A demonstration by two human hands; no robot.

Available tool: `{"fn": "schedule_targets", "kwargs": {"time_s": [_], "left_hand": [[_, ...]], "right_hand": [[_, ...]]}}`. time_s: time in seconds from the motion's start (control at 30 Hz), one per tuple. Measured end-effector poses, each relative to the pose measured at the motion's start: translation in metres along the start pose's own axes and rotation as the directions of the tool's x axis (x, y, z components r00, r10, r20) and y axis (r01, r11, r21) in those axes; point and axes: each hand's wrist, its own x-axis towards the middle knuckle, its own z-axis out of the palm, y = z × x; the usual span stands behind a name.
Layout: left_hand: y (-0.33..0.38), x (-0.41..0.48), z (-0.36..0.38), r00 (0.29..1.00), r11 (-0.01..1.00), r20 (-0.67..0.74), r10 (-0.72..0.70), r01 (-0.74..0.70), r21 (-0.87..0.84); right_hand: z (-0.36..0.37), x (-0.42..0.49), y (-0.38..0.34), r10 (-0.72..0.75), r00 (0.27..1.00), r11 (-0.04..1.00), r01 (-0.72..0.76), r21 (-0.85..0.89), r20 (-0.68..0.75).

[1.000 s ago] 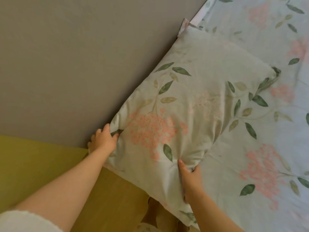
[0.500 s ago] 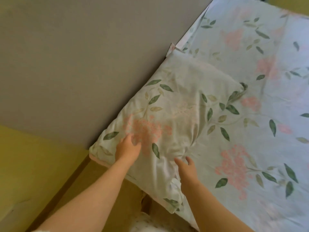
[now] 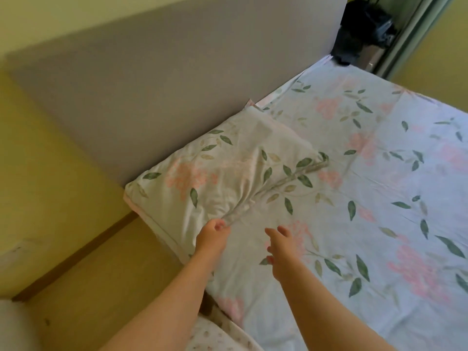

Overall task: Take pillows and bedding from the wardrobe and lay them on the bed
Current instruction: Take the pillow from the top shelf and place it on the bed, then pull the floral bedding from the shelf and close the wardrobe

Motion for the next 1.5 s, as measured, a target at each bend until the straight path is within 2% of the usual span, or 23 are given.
{"fn": "schedule_targets", "kwargs": {"time_s": [0.17,0.4,0.7,0.87,1.0,1.27,1.4,1.5], "left_hand": [[-0.003,-0.048,0.014,1.0,0.997,-0.006,0.011,-0.011,-0.076],[0.001,-0.066,0.031,0.999,0.994,0.011,0.04,-0.038,-0.107],[0.003,-0.084,0.048,0.995,0.997,0.065,0.076,-0.074,-0.027],[0.0,-0.111,0.066,0.997,0.997,0.02,0.073,-0.073,-0.009],[-0.021,-0.148,0.092,0.997,0.996,-0.047,0.067,-0.069,-0.049],[-0.07,-0.25,0.111,0.955,0.935,-0.298,0.007,-0.112,-0.336],[-0.074,-0.311,0.09,0.892,0.904,-0.449,0.054,-0.234,-0.357],[-0.072,-0.36,0.065,0.801,0.888,-0.57,0.182,-0.382,-0.254]], "right_hand": [[-0.033,-0.039,0.013,0.0,1.0,1.0,0.0,-0.008,0.025],[-0.055,-0.055,0.023,0.013,1.0,1.0,-0.013,0.012,0.026],[-0.086,-0.06,0.02,0.023,1.0,0.998,-0.023,0.051,-0.01],[-0.114,-0.066,0.027,-0.002,0.998,0.999,-0.001,0.05,0.064],[-0.148,-0.071,0.044,-0.037,0.993,0.999,0.038,-0.012,0.115],[-0.189,-0.125,0.08,-0.058,0.932,0.978,0.126,-0.169,0.357],[-0.184,-0.17,0.086,-0.103,0.869,0.964,0.208,-0.168,0.484],[-0.171,-0.216,0.081,-0.189,0.78,0.94,0.32,-0.12,0.597]]}}
